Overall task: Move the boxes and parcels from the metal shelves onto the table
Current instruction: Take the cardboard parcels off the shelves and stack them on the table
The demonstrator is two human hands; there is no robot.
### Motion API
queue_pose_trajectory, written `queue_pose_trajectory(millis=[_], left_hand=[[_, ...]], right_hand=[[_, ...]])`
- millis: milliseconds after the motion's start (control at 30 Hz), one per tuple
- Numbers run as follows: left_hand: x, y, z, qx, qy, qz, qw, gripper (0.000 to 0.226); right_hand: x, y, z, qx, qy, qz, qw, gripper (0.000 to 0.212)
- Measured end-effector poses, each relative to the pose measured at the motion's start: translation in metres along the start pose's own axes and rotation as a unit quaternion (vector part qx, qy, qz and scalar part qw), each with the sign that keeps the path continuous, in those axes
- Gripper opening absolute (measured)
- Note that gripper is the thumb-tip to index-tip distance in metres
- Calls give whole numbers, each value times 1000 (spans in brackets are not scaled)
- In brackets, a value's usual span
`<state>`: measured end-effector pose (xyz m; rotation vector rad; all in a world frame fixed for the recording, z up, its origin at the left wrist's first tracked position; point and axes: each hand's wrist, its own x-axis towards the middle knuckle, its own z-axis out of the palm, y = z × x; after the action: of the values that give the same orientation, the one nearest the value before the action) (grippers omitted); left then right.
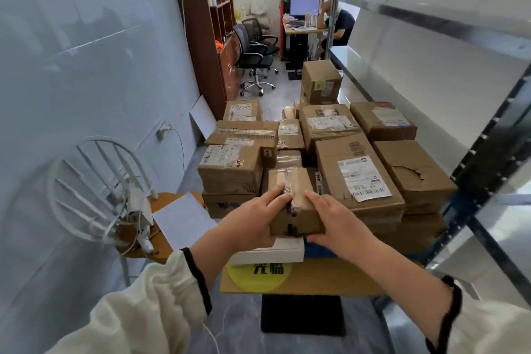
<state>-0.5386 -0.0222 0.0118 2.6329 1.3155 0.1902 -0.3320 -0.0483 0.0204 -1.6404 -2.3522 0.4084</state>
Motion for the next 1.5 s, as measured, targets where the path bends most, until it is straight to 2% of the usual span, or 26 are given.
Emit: queue_pose_trajectory(millis=[133, 300, 400, 533, 633, 767, 933, 1033, 1267, 1500], left_hand=[[13, -27, -4, -32, 10, 20, 999, 84], [29, -52, -15, -37, 101, 70, 992, 76], [39, -64, -26, -43, 130, 74, 988, 69], [55, -74, -35, 56, 162, 74, 982, 59], [66, -81, -34, 101, 179, 64, 977, 61], [72, -88, -29, 109, 173, 41, 978, 69], [79, -88, -40, 22, 106, -22, 994, 66], [87, -88, -46, 30, 57, -29, 997, 63], [100, -86, -51, 71, 26, -28, 997, 53], [103, -83, -42, 145, 14, -52, 988, 53]], right_hand=[[22, 6, -4, 7, -6, 3, 1000, 78], [51, 13, -20, 28, 21, -32, 999, 78], [65, 14, -31, 62, 26, -39, 997, 77], [83, 16, -35, 64, 30, -26, 997, 80], [94, 21, -29, 71, 31, -16, 997, 85], [104, 26, -19, 100, 36, 3, 994, 87], [113, 32, -24, 120, 9, 19, 993, 81], [117, 35, -25, 128, 1, 29, 991, 75], [124, 41, -27, 169, -48, 68, 982, 63], [145, 41, -16, 65, -84, 118, 987, 49]])
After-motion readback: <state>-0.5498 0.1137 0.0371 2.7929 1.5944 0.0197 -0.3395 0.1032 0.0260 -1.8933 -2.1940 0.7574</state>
